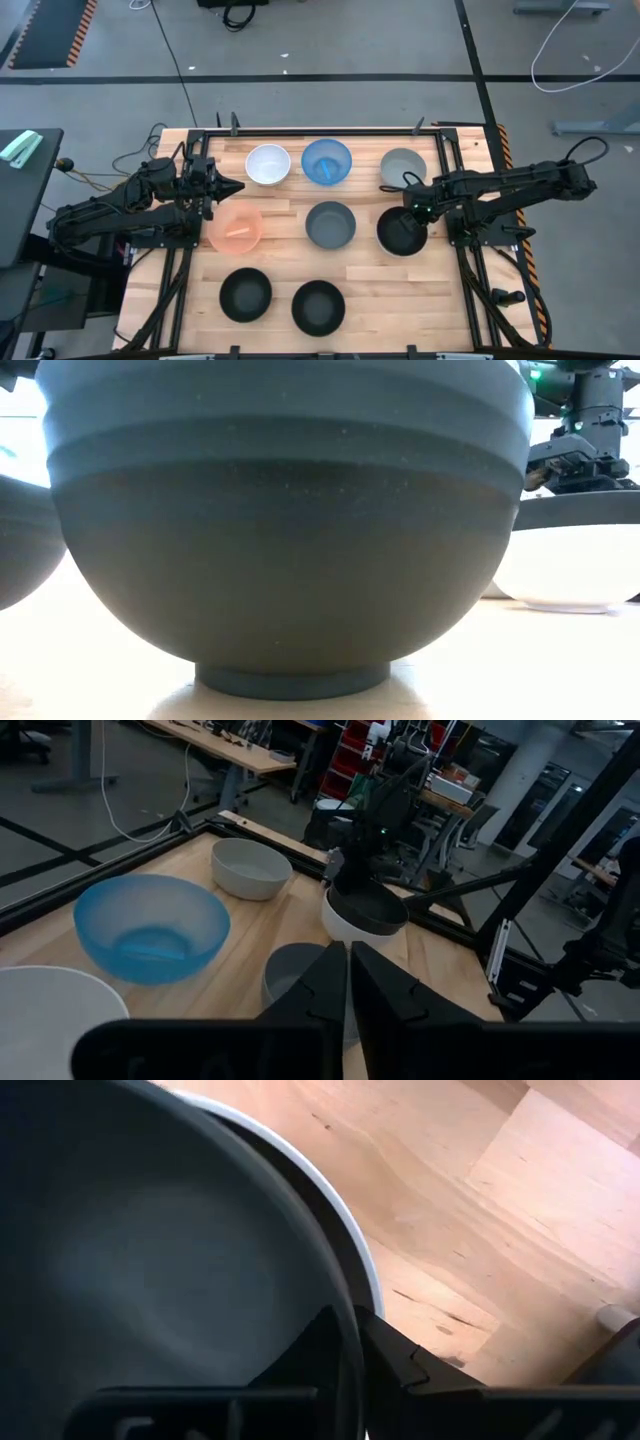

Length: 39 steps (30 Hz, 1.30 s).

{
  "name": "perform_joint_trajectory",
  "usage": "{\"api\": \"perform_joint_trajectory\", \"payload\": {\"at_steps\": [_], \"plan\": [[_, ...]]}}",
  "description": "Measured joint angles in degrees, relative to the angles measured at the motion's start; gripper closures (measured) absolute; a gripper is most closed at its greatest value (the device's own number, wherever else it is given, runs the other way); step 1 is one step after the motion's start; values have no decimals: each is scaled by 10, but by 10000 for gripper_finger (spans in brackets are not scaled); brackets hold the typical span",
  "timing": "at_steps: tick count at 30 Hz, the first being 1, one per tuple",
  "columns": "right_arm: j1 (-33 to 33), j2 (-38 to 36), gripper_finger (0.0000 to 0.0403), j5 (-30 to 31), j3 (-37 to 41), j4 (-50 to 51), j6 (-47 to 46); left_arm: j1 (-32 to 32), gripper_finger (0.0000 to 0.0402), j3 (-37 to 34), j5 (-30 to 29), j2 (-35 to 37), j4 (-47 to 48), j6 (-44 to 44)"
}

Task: Nest bowls inside each other
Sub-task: Stack the right black bowl on top of the bottom white bowl

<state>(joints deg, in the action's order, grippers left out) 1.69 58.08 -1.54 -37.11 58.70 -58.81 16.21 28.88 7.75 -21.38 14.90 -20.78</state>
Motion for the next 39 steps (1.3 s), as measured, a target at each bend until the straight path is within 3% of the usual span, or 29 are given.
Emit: {"api": "perform_joint_trajectory", "payload": {"at_steps": [14,30,39], "plan": [[0,0,363,-4,-17,47,-11,0,388,0,0,0,0,0],[0,-1,292,-35,-17,57,-13,0,389,0,0,0,0,0],[0,-1,284,-4,-68,93,-10,0,377,0,0,0,0,0]]}}
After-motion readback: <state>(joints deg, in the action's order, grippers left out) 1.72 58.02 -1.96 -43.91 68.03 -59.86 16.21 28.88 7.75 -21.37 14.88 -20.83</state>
